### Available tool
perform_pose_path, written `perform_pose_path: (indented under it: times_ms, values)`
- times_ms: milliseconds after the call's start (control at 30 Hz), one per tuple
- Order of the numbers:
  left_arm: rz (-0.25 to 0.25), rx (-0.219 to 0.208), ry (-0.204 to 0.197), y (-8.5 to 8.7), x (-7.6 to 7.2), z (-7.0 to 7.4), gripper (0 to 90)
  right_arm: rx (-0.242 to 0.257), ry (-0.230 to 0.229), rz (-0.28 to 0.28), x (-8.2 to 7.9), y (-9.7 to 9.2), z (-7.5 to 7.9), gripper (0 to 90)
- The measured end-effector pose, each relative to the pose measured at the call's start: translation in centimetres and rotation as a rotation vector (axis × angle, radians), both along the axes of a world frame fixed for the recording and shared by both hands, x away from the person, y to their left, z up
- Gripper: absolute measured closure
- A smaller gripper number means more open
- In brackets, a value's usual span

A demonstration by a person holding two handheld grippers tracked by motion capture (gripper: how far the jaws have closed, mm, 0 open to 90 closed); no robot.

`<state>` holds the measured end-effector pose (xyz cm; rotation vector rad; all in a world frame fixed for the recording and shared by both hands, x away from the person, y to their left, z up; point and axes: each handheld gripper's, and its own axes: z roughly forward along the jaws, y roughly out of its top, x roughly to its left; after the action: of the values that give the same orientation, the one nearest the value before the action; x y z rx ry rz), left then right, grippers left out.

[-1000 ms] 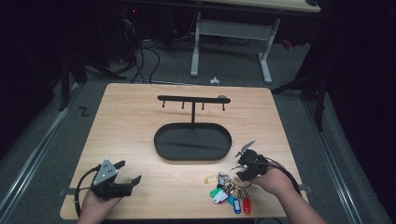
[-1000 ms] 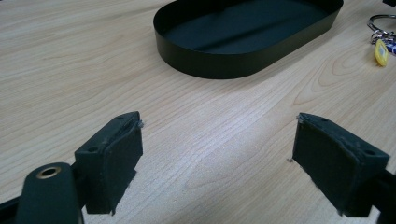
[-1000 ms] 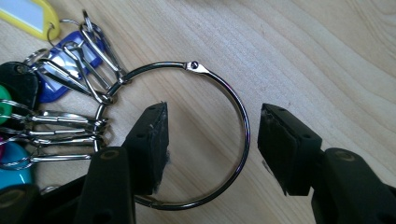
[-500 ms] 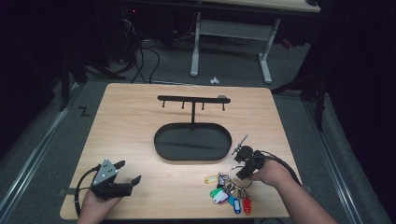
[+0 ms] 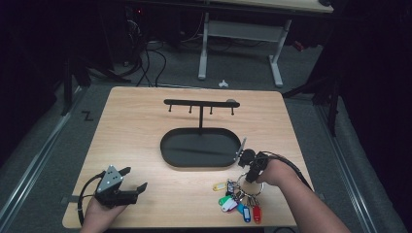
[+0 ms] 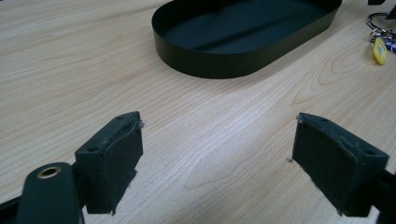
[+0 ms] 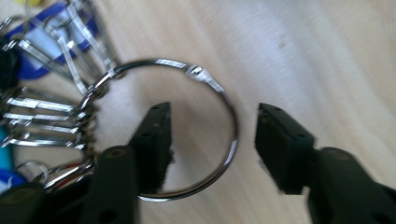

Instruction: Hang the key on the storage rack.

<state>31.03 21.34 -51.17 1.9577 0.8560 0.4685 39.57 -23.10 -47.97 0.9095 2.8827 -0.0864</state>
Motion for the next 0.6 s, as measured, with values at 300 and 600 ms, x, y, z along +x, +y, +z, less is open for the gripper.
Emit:
perform_pose_path:
  times_ms: [300, 600]
  values:
    - [0.001, 0.001, 0.001, 0.07, 0.00, -0.03, 16.8, -0.002, 0.047, 0.050, 0.84, 0.13, -0.79, 66.8]
    - [0.001, 0.001, -0.001, 0.08, -0.02, -0.01, 16.8, 0.013, 0.065, -0.019, 0.56, 0.00, -0.82, 86.2]
